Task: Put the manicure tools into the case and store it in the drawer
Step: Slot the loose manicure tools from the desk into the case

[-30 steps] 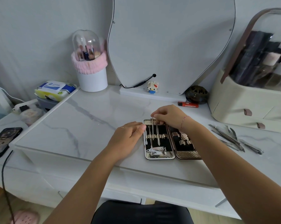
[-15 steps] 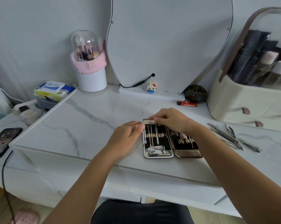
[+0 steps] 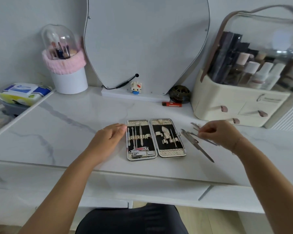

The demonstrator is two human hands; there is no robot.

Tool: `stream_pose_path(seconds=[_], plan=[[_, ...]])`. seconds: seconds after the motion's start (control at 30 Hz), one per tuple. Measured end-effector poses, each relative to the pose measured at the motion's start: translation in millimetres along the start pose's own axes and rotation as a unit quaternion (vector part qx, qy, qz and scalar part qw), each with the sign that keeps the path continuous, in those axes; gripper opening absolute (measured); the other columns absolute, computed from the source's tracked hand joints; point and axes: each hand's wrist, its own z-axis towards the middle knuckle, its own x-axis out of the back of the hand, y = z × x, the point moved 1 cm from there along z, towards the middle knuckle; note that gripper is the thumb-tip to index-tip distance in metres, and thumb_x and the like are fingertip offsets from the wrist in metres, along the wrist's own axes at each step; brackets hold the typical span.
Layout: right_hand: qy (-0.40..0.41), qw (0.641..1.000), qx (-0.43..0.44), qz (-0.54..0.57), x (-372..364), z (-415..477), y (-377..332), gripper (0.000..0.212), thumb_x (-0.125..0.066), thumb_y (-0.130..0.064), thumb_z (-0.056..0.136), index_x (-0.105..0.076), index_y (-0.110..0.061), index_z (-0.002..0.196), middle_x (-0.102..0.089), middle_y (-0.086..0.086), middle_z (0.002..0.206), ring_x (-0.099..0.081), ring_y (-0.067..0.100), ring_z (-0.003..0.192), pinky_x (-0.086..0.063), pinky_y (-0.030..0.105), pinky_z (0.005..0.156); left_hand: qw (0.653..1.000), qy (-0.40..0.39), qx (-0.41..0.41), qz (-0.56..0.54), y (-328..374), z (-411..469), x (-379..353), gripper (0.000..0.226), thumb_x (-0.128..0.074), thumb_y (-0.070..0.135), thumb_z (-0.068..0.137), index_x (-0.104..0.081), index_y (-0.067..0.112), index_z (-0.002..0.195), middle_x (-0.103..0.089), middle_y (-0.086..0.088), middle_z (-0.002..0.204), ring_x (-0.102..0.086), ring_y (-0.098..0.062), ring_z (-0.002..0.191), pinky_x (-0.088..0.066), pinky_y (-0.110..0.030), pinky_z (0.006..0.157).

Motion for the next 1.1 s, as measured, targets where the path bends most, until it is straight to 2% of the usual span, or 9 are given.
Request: stream_pose_path(seconds=[0.13, 0.27, 0.43, 0.53, 0.7, 0.8, 0.9, 1.1], plan=[[0.017, 1.0, -0.008, -0.008, -20.2, -3.8, 2.4, 0.017, -0.079, -0.033, 0.07, -0.07, -0.019, 0.074, -0.062, -0.006, 0.07, -0.054, 0.011, 0.067, -0.04, 0.022, 0.06, 1.0, -0.001, 0.01, -0.003, -1.5, 0.0, 0.0, 0.065, -0.028, 0.062, 0.083, -0.059, 0.024, 0.127, -0.052, 0.009, 0.138, -0.041, -0.007, 0.132, -0.027, -0.026, 0.109], [0.037, 0.999, -0.035, 0.009, -35.9, -4.2, -3.7, 0.015, -0.077, -0.029, 0.072, -0.066, -0.019, 0.071, -0.058, -0.012, 0.064, -0.053, 0.007, 0.064, -0.036, 0.019, 0.056, 1.0, 0.0, 0.012, -0.01, -4.8, 0.9, -0.3, 0.061, -0.03, 0.062, 0.086, -0.06, 0.026, 0.125, -0.054, 0.009, 0.136, -0.043, -0.008, 0.13, -0.029, -0.029, 0.11], [0.026, 0.998, -0.053, 0.015, -36.7, -3.6, -7.4, 0.013, -0.074, -0.025, 0.076, -0.067, -0.02, 0.067, -0.059, -0.009, 0.059, -0.054, 0.012, 0.063, -0.038, 0.023, 0.058, 1.0, -0.007, 0.012, -0.004, -8.7, 1.5, -0.2, 0.06, -0.029, 0.064, 0.088, -0.058, 0.03, 0.127, -0.053, 0.012, 0.136, -0.042, -0.006, 0.131, -0.029, -0.031, 0.11], [0.013, 0.998, -0.061, 0.007, -33.6, -1.5, -9.4, 0.016, -0.074, -0.024, 0.076, -0.07, -0.012, 0.065, -0.061, -0.001, 0.059, -0.051, 0.011, 0.057, -0.037, 0.019, 0.052, 1.0, -0.006, 0.007, -0.007, -6.2, 0.6, 0.0, 0.056, -0.03, 0.063, 0.088, -0.059, 0.031, 0.124, -0.054, 0.014, 0.134, -0.043, -0.005, 0.129, -0.031, -0.028, 0.107], [-0.003, 0.997, -0.077, 0.013, -30.4, 5.3, -9.3, 0.022, -0.074, -0.022, 0.076, -0.072, -0.002, 0.069, -0.066, 0.01, 0.064, -0.054, 0.017, 0.059, -0.045, 0.025, 0.059, 1.0, -0.007, 0.007, -0.015, -0.1, -1.0, 0.4, 0.056, -0.03, 0.06, 0.087, -0.063, 0.027, 0.118, -0.058, 0.017, 0.124, -0.048, -0.004, 0.121, -0.033, -0.024, 0.098], [0.018, 0.997, -0.077, 0.003, -29.7, 6.8, -8.1, 0.02, -0.076, -0.023, 0.073, -0.07, -0.005, 0.069, -0.062, 0.004, 0.061, -0.054, 0.018, 0.061, -0.041, 0.024, 0.056, 1.0, -0.008, 0.003, -0.012, 1.1, -1.3, 0.3, 0.058, -0.029, 0.06, 0.088, -0.064, 0.022, 0.114, -0.061, 0.015, 0.12, -0.051, -0.006, 0.117, -0.035, -0.023, 0.093], [0.04, 0.997, -0.073, 0.005, -30.3, 4.8, -7.0, 0.016, -0.077, -0.025, 0.072, -0.067, -0.014, 0.069, -0.058, -0.004, 0.06, -0.053, 0.015, 0.062, -0.038, 0.021, 0.053, 1.0, -0.003, 0.005, -0.015, -0.3, -0.8, 0.4, 0.056, -0.029, 0.06, 0.087, -0.062, 0.028, 0.12, -0.058, 0.016, 0.126, -0.047, -0.003, 0.121, -0.032, -0.022, 0.097], [0.023, 0.996, -0.09, 0.008, -29.9, 6.9, -3.8, 0.015, -0.076, -0.024, 0.073, -0.071, -0.012, 0.065, -0.06, -0.001, 0.057, -0.054, 0.015, 0.06, -0.042, 0.024, 0.056, 1.0, -0.007, 0.01, -0.012, -5.6, 1.3, -0.1, 0.061, -0.028, 0.069, 0.086, -0.06, 0.031, 0.123, -0.057, 0.016, 0.13, -0.046, -0.005, 0.125, -0.034, -0.028, 0.103]])
